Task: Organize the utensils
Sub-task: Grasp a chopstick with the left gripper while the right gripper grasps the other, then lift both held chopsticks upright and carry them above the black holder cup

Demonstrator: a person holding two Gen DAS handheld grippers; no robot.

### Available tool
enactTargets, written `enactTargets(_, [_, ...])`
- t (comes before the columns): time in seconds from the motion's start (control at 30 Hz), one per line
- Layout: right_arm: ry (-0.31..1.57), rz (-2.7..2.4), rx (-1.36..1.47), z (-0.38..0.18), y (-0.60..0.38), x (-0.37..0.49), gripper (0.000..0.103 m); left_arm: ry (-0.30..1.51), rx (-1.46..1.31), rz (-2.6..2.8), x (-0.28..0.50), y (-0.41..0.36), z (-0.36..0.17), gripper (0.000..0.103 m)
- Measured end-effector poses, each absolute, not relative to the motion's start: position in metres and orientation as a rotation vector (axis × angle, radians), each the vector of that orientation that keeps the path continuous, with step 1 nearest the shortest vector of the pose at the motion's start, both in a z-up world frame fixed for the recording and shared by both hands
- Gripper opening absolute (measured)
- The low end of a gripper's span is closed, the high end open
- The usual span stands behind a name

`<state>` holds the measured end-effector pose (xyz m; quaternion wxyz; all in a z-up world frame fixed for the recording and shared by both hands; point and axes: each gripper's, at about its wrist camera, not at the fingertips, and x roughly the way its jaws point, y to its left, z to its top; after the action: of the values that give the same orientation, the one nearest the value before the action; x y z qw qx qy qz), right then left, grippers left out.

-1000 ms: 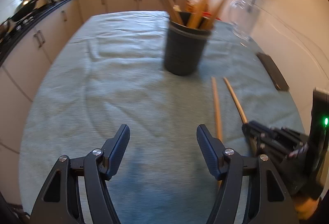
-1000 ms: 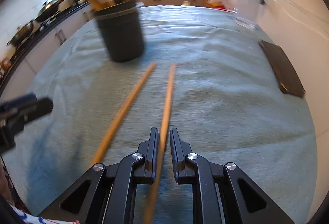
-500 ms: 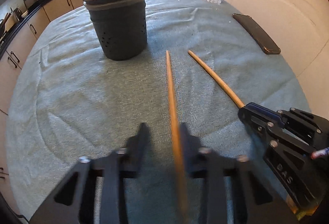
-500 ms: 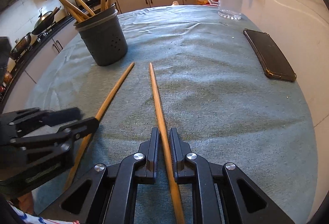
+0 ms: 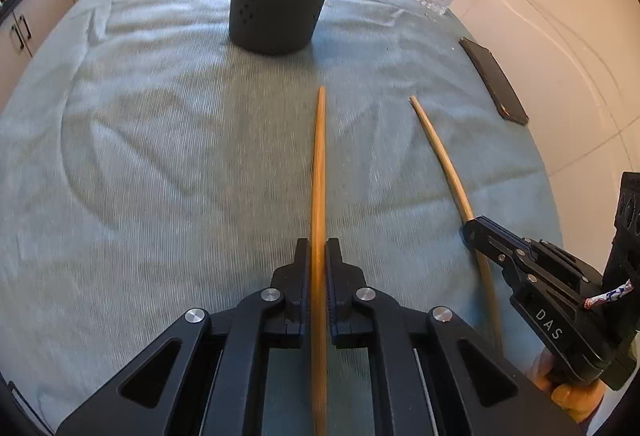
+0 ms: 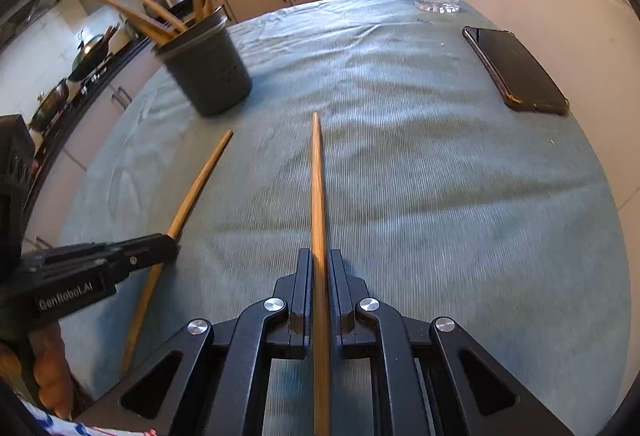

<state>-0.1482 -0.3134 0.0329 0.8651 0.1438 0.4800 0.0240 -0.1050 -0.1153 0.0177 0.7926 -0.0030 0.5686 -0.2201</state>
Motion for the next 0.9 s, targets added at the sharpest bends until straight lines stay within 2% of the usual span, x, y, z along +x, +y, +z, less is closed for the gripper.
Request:
enactTargets(0.07, [1.015, 0.053, 0.281, 0.035, -0.311, -0.155, 0.009, 1.241, -0.017, -0.485, -0.107, -0.114, 0.018, 0.007])
enactTargets(0.13, [1.026, 0.054, 0.280, 0.037, -0.311, -0.155, 0.018, 1.243, -0.040, -0.504, -0.106, -0.113, 0.021, 0.007])
enactTargets(0.17, [1.024, 0.060, 0.284, 0.038, -0.312, -0.154, 0.028, 1.239, -0.044, -0.504, -0.105, -0.114, 0.023, 0.007])
enactTargets(0.2, [1.020, 0.054, 0.279, 0.038, -0.312, -0.153, 0.034, 1.234, -0.042, -0.502, -0.105, -0.114, 0.024, 0.007])
enactTargets(0.43, [1.037, 0.050, 0.191, 0.034, -0.306, -0.128, 0.034, 1.206, 0.069, -0.495, -0.089, -0.136, 0.025, 0.009])
enactTargets(0.6, [1.045, 0.046, 0.168, 0.032, -0.309, -0.106, 0.020, 1.210, 0.088, -0.489, -0.073, -0.144, 0.020, 0.009])
enactTargets(0.9, [1.008, 0.020, 0.058, 0.029, -0.301, -0.089, 0.016, 1.182, 0.059, -0.477, -0.065, -0.144, 0.016, 0.009])
